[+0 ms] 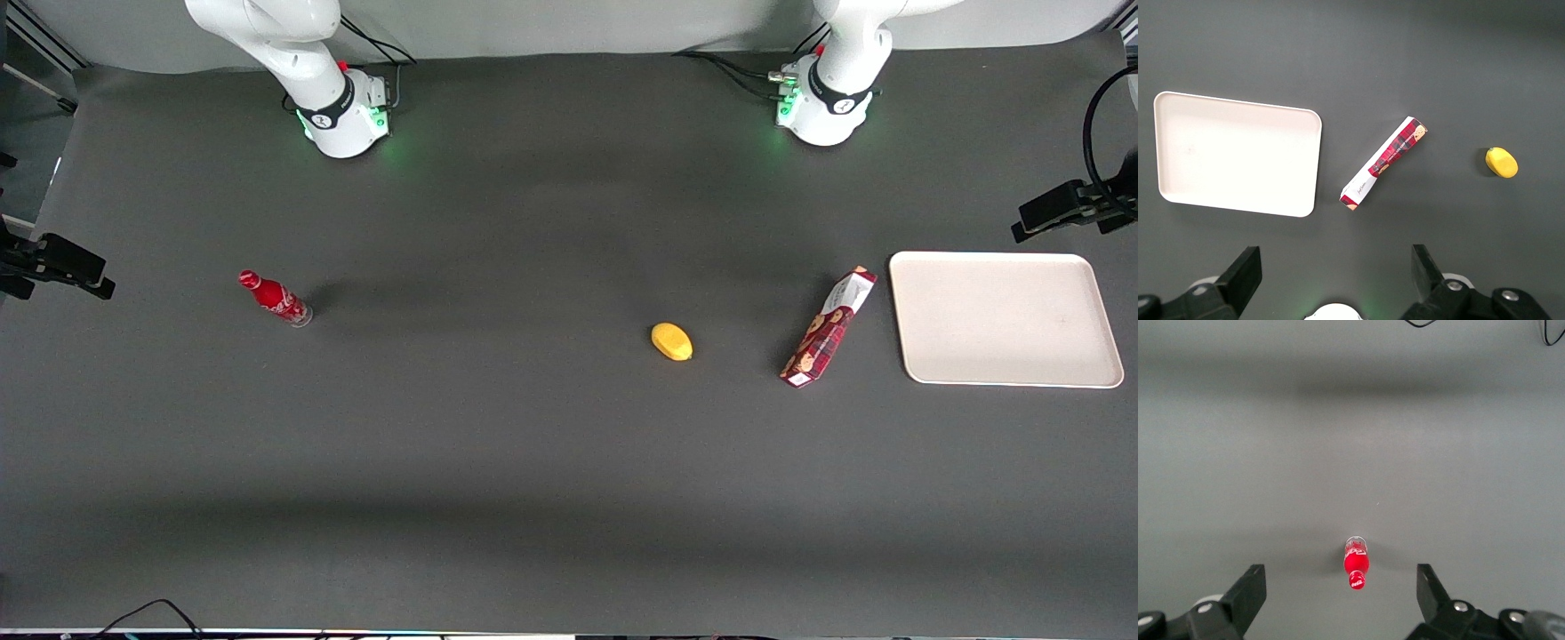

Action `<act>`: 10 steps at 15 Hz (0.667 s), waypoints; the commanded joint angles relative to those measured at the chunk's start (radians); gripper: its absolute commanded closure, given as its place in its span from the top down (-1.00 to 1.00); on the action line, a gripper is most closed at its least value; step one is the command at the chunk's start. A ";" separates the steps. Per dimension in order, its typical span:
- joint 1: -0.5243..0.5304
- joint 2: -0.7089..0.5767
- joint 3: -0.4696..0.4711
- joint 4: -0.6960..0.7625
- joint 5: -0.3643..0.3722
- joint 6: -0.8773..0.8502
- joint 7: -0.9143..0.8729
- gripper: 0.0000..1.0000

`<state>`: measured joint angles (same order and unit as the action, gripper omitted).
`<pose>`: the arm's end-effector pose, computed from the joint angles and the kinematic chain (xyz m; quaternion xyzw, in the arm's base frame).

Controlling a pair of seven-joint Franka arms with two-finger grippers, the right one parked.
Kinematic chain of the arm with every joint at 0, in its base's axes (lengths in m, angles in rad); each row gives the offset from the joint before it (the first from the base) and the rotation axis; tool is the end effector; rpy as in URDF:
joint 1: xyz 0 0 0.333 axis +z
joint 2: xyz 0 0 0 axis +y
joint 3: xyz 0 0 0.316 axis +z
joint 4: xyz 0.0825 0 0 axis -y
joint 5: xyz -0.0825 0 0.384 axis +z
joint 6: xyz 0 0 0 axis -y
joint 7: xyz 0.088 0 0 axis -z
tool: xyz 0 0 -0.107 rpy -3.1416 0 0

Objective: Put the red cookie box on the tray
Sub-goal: 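Move the left gripper toward the red plaid cookie box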

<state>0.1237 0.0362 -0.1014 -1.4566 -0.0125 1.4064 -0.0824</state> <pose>0.5485 0.0119 0.6439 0.9977 0.0515 -0.0433 0.0067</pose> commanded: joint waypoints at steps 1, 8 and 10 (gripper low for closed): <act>-0.006 -0.002 0.002 0.024 0.011 -0.061 -0.017 1.00; -0.010 0.014 0.000 0.012 0.005 -0.043 -0.033 1.00; -0.010 0.027 -0.012 -0.013 -0.007 -0.040 -0.022 1.00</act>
<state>0.1237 0.0434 -0.1029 -1.4578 -0.0145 1.3749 -0.0896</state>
